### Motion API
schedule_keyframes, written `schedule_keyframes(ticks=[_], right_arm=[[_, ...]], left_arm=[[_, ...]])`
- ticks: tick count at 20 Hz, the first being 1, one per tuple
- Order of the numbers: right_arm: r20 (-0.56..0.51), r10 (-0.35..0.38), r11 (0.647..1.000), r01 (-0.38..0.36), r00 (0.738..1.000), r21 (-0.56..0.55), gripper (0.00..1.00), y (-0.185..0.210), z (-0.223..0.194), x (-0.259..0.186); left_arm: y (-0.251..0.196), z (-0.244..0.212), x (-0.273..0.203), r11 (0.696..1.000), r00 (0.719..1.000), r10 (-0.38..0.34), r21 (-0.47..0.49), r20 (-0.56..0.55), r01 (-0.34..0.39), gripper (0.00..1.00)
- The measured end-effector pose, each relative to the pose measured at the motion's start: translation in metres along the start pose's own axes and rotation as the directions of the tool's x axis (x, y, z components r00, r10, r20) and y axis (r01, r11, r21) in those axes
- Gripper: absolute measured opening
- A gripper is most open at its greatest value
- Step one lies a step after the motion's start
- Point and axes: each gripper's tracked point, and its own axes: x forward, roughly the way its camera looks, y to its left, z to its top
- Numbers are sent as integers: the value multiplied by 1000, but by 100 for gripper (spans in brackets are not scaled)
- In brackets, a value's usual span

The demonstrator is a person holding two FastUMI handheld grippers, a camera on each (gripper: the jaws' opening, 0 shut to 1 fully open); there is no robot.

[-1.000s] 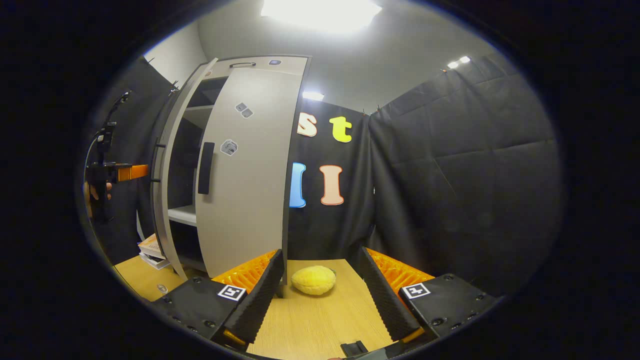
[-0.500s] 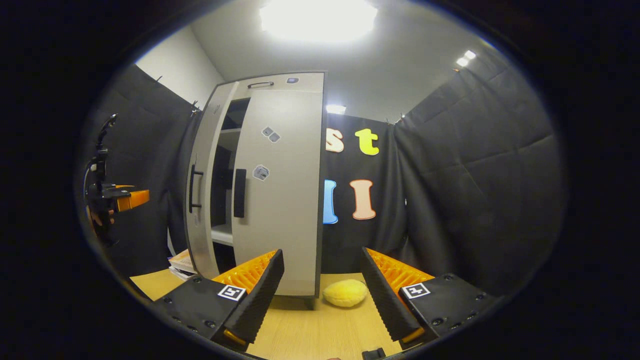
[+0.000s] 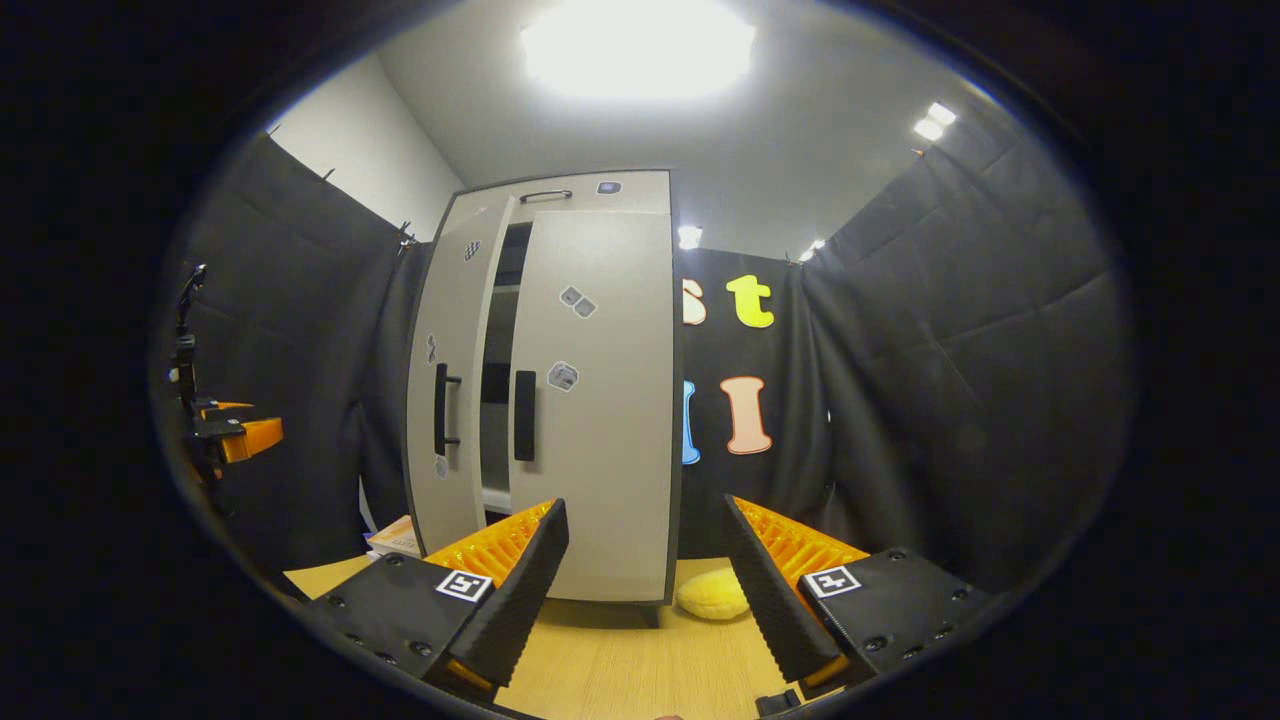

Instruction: Grasp the bottle in the cabinet with the left hand and place it on the coaster, then close the right door with the right hand and the left door with the left hand.

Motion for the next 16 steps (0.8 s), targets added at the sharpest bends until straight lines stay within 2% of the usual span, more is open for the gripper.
schedule_keyframes(ticks=[3,4,11,16], right_arm=[[13,3,1000,-3,1000,-3,97,11,8,-10],[16,1,1000,-1,1000,-15,97,12,10,-13],[25,9,1000,-9,1000,-7,97,25,11,-32],[38,21,1000,-20,999,-13,97,32,13,-41]], left_arm=[[15,-5,-11,1000,1000,5,-3,-2,-5,87],[19,-7,-16,1000,1000,10,1,-4,-10,93],[29,-12,-48,1000,1000,21,19,-7,-21,93],[29,-12,-49,998,1000,30,47,-3,-30,93]])
